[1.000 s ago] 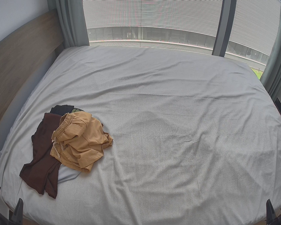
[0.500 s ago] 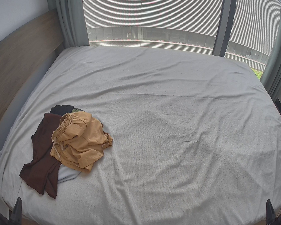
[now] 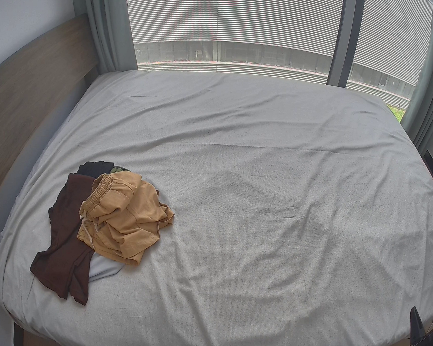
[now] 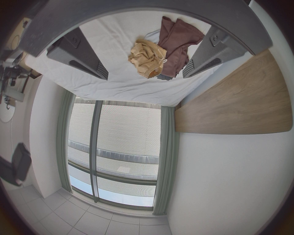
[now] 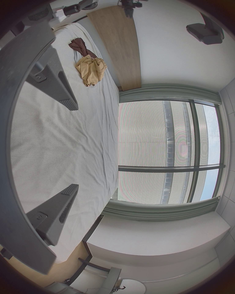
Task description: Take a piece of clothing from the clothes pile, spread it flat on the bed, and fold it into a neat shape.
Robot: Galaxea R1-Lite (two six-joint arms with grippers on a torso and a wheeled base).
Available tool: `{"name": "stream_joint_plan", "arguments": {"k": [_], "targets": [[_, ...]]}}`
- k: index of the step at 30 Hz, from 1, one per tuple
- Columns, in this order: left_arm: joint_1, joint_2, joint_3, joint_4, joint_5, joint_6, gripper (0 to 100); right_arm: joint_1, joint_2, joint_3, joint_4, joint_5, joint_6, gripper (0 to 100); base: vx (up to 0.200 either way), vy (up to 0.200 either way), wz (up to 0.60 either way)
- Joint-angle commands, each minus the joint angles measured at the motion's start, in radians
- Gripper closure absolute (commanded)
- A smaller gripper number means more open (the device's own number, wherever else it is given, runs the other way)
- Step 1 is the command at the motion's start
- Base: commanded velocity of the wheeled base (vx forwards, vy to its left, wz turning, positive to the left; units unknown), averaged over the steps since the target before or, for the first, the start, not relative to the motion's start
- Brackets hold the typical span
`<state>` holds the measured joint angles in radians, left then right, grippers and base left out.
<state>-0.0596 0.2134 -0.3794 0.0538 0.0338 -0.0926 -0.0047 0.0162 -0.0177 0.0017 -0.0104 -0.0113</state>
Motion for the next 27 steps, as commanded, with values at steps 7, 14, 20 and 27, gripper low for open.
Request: {"name": "stream_joint_plan", "arguments": {"k": [7, 14, 20, 27], "targets": [[-0.062, 0.491, -0.162, -0.180, -0.002, -0.044, 0, 0.000, -0.016, 0.018, 0.000, 0.001, 0.001, 0, 0.000, 0.000, 0.00], [-0.048, 0.609, -0.165, -0.235, -0.014, -0.081, 0, 0.002, -0.016, 0.018, 0.000, 0.001, -0.001, 0, 0.000, 0.000, 0.00], [-0.023, 0.655, -0.171, -0.241, -0.058, -0.133, 0, 0.002, -0.016, 0.018, 0.000, 0.001, -0.001, 0, 0.000, 0.000, 0.00], [0.073, 0.751, -0.216, -0.243, -0.146, -0.131, 0, 0.002, -0.016, 0.018, 0.000, 0.003, -0.001, 0, 0.000, 0.000, 0.00]]}}
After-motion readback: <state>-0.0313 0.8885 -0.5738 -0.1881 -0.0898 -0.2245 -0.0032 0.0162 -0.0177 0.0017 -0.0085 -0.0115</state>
